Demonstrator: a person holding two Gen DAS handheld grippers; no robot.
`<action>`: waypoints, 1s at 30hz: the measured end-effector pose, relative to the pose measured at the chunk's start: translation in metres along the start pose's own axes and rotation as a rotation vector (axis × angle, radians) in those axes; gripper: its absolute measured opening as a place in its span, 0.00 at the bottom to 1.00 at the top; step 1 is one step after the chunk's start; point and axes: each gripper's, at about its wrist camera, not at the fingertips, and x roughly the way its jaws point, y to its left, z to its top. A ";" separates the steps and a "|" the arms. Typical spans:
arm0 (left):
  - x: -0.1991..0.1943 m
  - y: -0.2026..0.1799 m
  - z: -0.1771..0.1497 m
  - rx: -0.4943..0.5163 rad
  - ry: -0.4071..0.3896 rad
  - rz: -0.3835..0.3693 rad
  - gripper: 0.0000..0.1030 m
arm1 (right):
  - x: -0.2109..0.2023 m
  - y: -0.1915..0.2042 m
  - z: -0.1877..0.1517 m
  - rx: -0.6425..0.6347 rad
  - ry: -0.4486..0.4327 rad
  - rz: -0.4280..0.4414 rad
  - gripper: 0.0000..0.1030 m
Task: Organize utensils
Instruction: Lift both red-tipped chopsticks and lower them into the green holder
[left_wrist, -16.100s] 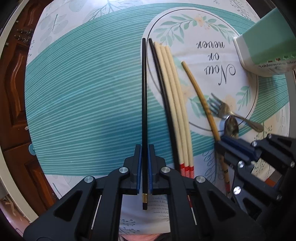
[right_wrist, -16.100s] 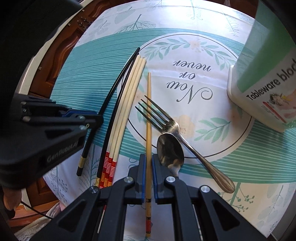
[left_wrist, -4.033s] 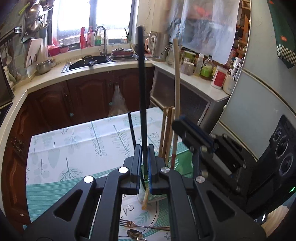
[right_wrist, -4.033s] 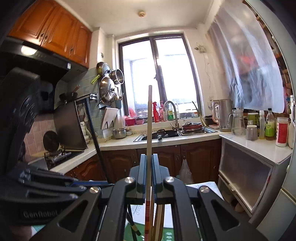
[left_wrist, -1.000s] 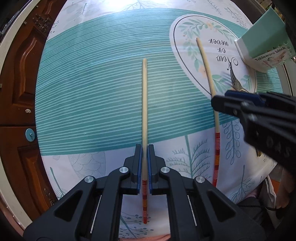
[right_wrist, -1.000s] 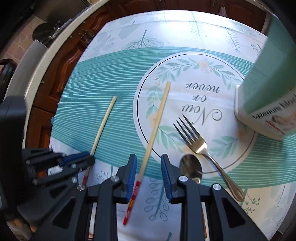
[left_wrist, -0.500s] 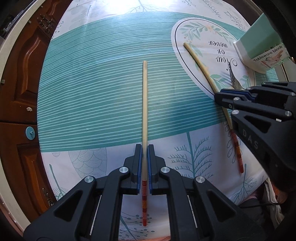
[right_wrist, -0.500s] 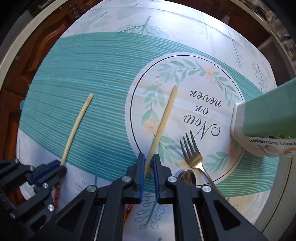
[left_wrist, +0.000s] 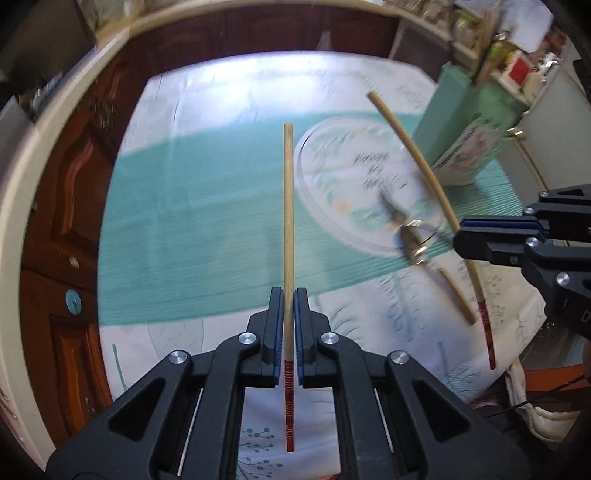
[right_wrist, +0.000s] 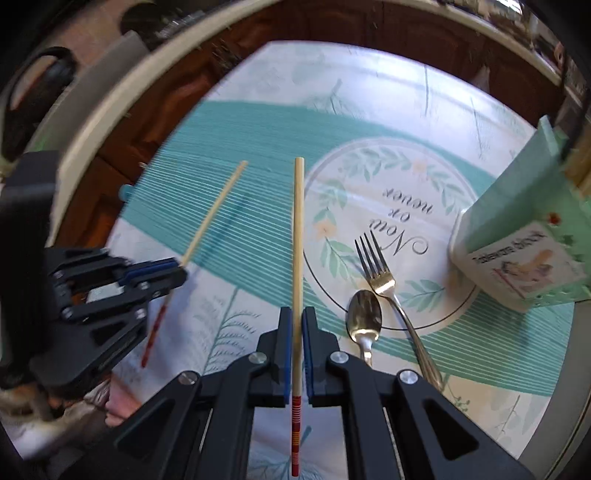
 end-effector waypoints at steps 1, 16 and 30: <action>-0.014 -0.007 0.005 0.015 -0.040 -0.011 0.03 | -0.016 0.000 -0.005 -0.017 -0.041 0.015 0.04; -0.161 -0.113 0.152 0.120 -0.515 -0.262 0.03 | -0.188 -0.077 -0.010 0.129 -0.714 -0.058 0.05; -0.095 -0.171 0.204 0.079 -0.689 -0.286 0.03 | -0.181 -0.152 0.010 0.252 -1.044 -0.149 0.05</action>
